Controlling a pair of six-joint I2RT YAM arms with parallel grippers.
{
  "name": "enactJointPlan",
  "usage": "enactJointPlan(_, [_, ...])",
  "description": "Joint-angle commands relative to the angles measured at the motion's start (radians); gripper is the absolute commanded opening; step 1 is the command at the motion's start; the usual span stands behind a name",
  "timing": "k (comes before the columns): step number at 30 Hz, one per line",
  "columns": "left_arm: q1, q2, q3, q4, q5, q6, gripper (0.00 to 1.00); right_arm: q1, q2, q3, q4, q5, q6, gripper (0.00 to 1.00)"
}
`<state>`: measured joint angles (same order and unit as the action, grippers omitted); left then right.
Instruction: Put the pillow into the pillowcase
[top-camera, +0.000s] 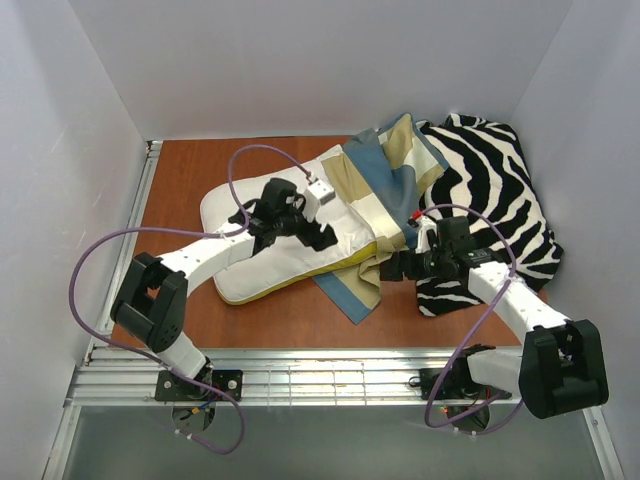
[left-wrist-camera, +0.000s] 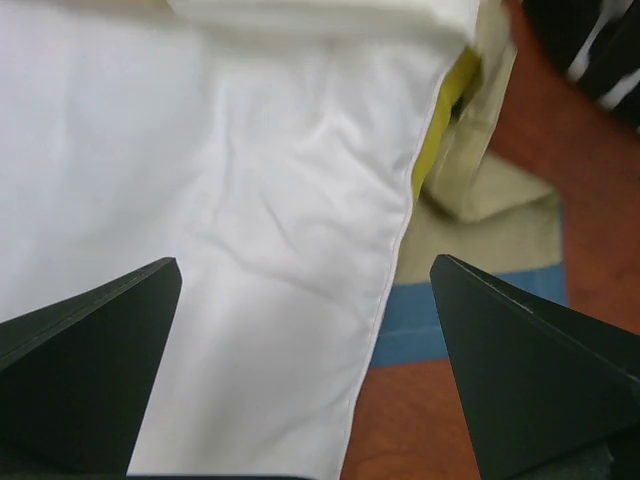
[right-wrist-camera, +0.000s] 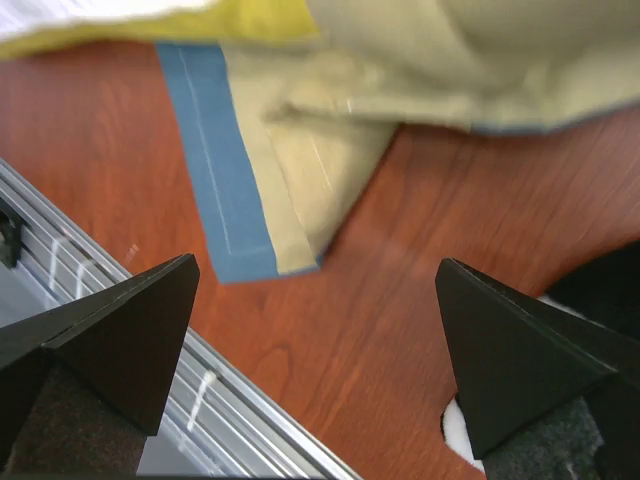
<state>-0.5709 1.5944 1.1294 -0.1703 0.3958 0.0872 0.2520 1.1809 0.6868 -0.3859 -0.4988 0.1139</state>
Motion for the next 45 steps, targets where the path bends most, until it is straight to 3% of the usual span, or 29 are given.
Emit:
enactJointPlan(1, [-0.058, 0.004, -0.106, -0.055, -0.121, 0.326, 0.96, 0.026, -0.027, -0.07, 0.083, 0.014, 0.018, 0.91])
enactJointPlan(5, [-0.13, 0.002, -0.249, 0.1, -0.173, 0.433, 0.98, 0.081, -0.043, -0.216, 0.304, 0.017, 0.049, 0.91])
enactJointPlan(9, [-0.158, 0.117, -0.229, 0.164, -0.291, 0.459, 0.98, 0.202, 0.024, -0.227, 0.409, 0.08, 0.046, 0.91])
enactJointPlan(10, [-0.158, 0.165, -0.212, 0.164, -0.323, 0.456, 0.93, 0.217, 0.048, -0.221, 0.423, 0.088, 0.05, 0.9])
enactJointPlan(11, [-0.158, 0.183, -0.197, 0.166, -0.334, 0.454, 0.76, 0.219, 0.074, -0.219, 0.439, 0.095, 0.053, 0.87])
enactJointPlan(13, [-0.152, 0.216, -0.157, 0.19, -0.327, 0.425, 0.57, 0.225, 0.169, -0.188, 0.461, 0.132, 0.049, 0.82])
enactJointPlan(14, [-0.149, 0.223, -0.14, 0.186, -0.31, 0.405, 0.49, 0.225, 0.204, -0.176, 0.467, 0.135, 0.049, 0.76])
enactJointPlan(16, [-0.146, 0.239, -0.094, 0.14, -0.276, 0.356, 0.22, 0.225, 0.285, -0.147, 0.467, 0.146, 0.061, 0.67])
enactJointPlan(18, [-0.138, 0.262, -0.039, 0.096, -0.244, 0.28, 0.0, 0.225, 0.31, -0.142, 0.488, 0.147, 0.067, 0.43])
enactJointPlan(19, [-0.117, 0.266, -0.02, 0.075, -0.212, 0.251, 0.0, 0.225, 0.309, -0.141, 0.496, 0.146, 0.07, 0.3])
enactJointPlan(20, [-0.1, 0.268, -0.002, 0.048, -0.151, 0.202, 0.0, 0.227, 0.296, -0.136, 0.499, 0.141, 0.082, 0.07])
enactJointPlan(21, [-0.077, 0.266, 0.021, 0.031, -0.108, 0.157, 0.0, 0.228, 0.29, -0.127, 0.502, 0.129, 0.086, 0.01])
enactJointPlan(24, [0.037, 0.243, 0.102, 0.002, 0.033, -0.115, 0.0, 0.256, 0.264, -0.061, 0.47, 0.01, 0.092, 0.01])
enactJointPlan(28, [0.075, 0.197, 0.171, 0.002, 0.049, -0.294, 0.0, 0.407, 0.189, 0.016, 0.424, -0.176, 0.09, 0.01])
enactJointPlan(33, [0.085, 0.145, 0.204, -0.018, 0.018, -0.388, 0.0, 0.477, 0.097, 0.033, 0.247, -0.383, -0.026, 0.01])
enactJointPlan(35, [0.071, 0.124, 0.158, -0.009, 0.009, -0.394, 0.0, 0.478, 0.097, 0.023, 0.181, -0.481, -0.095, 0.01])
enactJointPlan(38, [0.046, 0.127, 0.077, -0.001, 0.035, -0.386, 0.0, 0.478, 0.082, 0.036, 0.148, -0.509, -0.144, 0.01])
enactJointPlan(40, [0.043, 0.113, -0.038, -0.003, 0.049, -0.336, 0.0, 0.48, 0.071, 0.095, 0.056, -0.501, -0.207, 0.23])
enactJointPlan(41, [0.042, 0.078, -0.08, -0.001, 0.066, -0.308, 0.0, 0.48, 0.051, 0.121, 0.014, -0.498, -0.25, 0.43])
enactJointPlan(44, [0.04, 0.035, -0.209, -0.079, 0.159, -0.157, 0.0, 0.463, 0.017, 0.265, -0.151, -0.413, -0.377, 0.57])
enactJointPlan(45, [0.042, 0.026, -0.224, -0.115, 0.185, -0.092, 0.1, 0.425, 0.017, 0.346, -0.177, -0.394, -0.394, 0.58])
